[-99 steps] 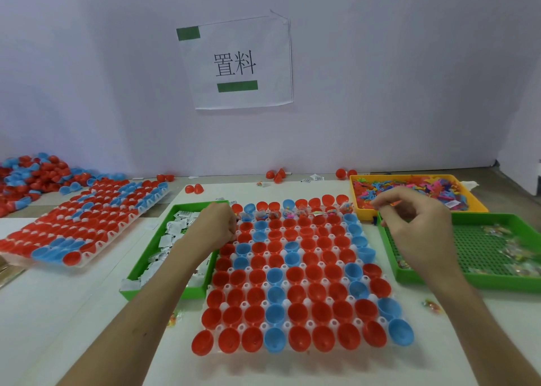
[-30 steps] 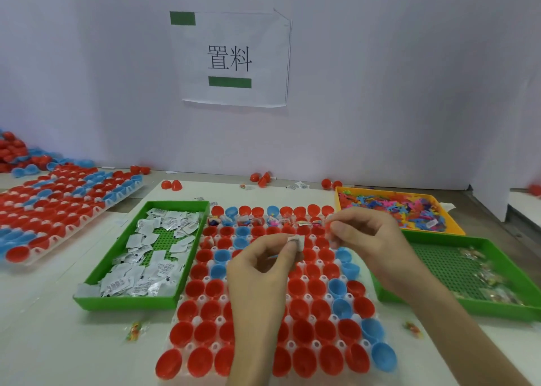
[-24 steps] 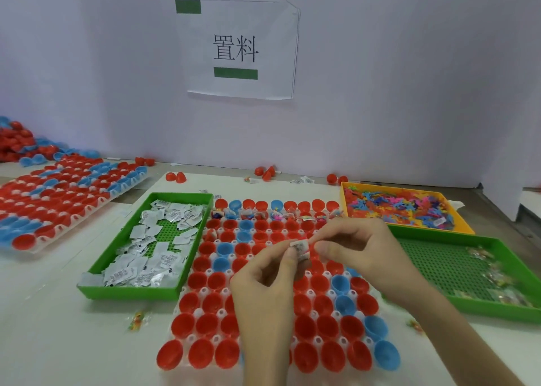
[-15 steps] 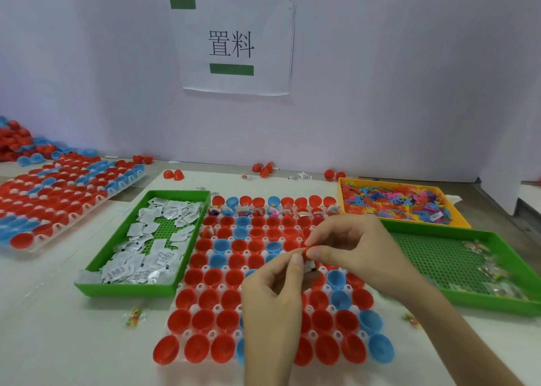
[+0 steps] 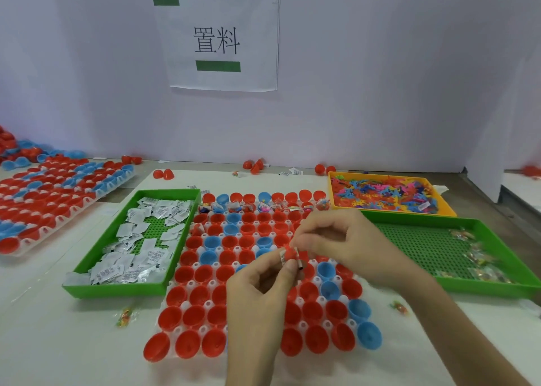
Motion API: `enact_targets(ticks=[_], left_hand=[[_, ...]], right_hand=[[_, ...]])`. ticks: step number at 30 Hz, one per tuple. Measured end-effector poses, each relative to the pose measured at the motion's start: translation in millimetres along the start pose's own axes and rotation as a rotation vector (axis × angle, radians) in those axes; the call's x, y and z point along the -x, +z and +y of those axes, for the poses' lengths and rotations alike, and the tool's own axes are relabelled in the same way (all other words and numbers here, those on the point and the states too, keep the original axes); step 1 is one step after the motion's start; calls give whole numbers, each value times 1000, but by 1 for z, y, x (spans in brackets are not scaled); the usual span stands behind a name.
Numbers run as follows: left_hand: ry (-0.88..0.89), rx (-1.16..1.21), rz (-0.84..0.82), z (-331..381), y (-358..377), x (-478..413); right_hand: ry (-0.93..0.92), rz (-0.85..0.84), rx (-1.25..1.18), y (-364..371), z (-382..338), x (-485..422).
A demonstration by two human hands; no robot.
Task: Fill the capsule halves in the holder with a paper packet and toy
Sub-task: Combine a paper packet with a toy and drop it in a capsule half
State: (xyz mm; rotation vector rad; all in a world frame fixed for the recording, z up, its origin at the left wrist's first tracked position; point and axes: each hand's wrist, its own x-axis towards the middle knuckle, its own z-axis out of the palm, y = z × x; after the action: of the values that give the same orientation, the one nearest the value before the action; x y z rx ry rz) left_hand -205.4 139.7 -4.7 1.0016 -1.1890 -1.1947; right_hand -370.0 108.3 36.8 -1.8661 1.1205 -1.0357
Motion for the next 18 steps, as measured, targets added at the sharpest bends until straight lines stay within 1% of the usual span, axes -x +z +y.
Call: enact_targets(ticks=[2, 4, 5, 6, 9, 11, 14, 18], left_hand=[[-11, 6, 22, 0, -3, 0], [-27, 17, 42, -1, -6, -1], [-34, 10, 45, -1, -7, 0], [-35, -3, 40, -1, -8, 1], [-16, -30, 8, 1, -7, 2], [-6, -29, -6, 2, -8, 0], [-4, -40, -8, 2, -11, -3], [-7, -25, -32, 4, -9, -1]], right_hand=[[34, 66, 23, -22, 1, 3], [102, 171, 214, -53, 10, 8], [167, 173, 335, -68, 17, 12], [250, 130, 431, -80, 25, 19], [502, -98, 598, -105, 47, 36], [579, -160, 634, -107, 54, 36], [614, -192, 632, -92, 63, 23], [637, -126, 688, -85, 77, 20]])
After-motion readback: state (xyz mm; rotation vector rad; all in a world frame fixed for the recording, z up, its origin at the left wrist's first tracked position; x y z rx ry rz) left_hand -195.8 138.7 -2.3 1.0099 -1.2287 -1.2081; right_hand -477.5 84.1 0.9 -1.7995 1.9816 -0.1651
